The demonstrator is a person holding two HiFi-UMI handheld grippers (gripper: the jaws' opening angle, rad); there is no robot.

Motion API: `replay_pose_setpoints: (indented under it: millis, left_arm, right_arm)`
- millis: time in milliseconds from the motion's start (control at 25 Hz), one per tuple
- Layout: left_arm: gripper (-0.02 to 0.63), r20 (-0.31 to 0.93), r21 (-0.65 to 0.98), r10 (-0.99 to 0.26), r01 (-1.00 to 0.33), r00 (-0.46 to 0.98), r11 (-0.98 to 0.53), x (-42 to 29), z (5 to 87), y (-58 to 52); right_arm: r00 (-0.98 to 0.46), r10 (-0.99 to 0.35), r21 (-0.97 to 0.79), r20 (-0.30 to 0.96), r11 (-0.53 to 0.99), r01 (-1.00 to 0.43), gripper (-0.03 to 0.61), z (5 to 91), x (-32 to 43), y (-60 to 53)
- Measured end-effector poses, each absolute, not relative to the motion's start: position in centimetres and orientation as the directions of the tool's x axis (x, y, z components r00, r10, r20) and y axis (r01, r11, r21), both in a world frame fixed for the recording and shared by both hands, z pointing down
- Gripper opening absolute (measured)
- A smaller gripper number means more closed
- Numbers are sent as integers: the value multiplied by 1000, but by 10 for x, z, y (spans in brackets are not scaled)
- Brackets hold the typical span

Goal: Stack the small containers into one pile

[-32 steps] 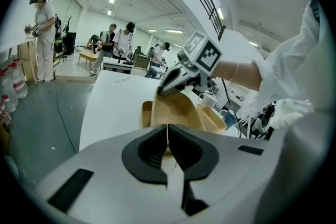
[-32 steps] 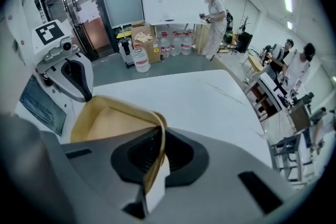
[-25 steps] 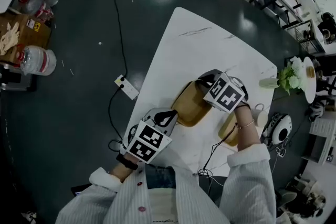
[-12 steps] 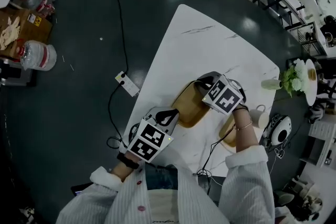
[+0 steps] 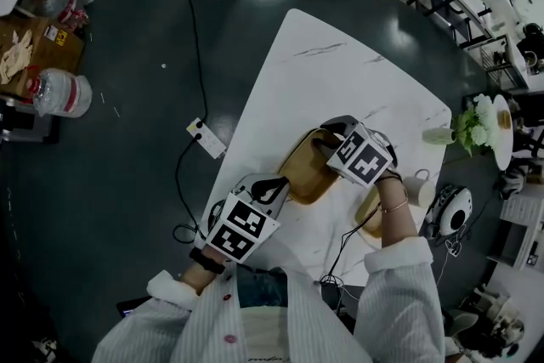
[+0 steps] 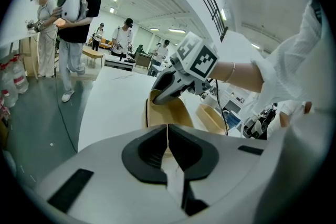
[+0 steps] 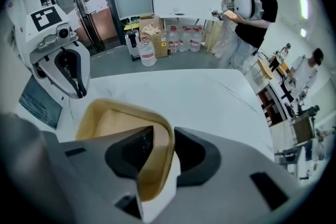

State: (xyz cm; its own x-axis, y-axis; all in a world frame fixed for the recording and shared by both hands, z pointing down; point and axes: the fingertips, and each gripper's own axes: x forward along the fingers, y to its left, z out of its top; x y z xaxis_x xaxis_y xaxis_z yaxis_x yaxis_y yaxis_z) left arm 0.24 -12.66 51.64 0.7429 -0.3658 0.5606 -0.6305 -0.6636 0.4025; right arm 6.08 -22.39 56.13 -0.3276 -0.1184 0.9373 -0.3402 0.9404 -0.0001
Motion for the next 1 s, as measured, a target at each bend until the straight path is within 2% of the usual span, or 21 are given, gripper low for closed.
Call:
replay_pose_setpoints:
  millis: [200, 560, 1000]
  left_arm:
    - [21, 556, 403, -363, -624, 748, -669, 1, 514, -126]
    - [21, 548, 378, -376, -622, 747, -686, 3, 503, -123]
    - [21, 530, 345, -390, -611, 753, -712, 36, 479, -99]
  right_arm:
    - [-342, -152, 16, 927, 929, -369, 141, 552, 64, -230]
    - [-419, -217, 6, 882, 893, -449, 141, 518, 70, -223]
    - [-445, -330, 23, 833, 824, -567, 141, 480, 113, -171]
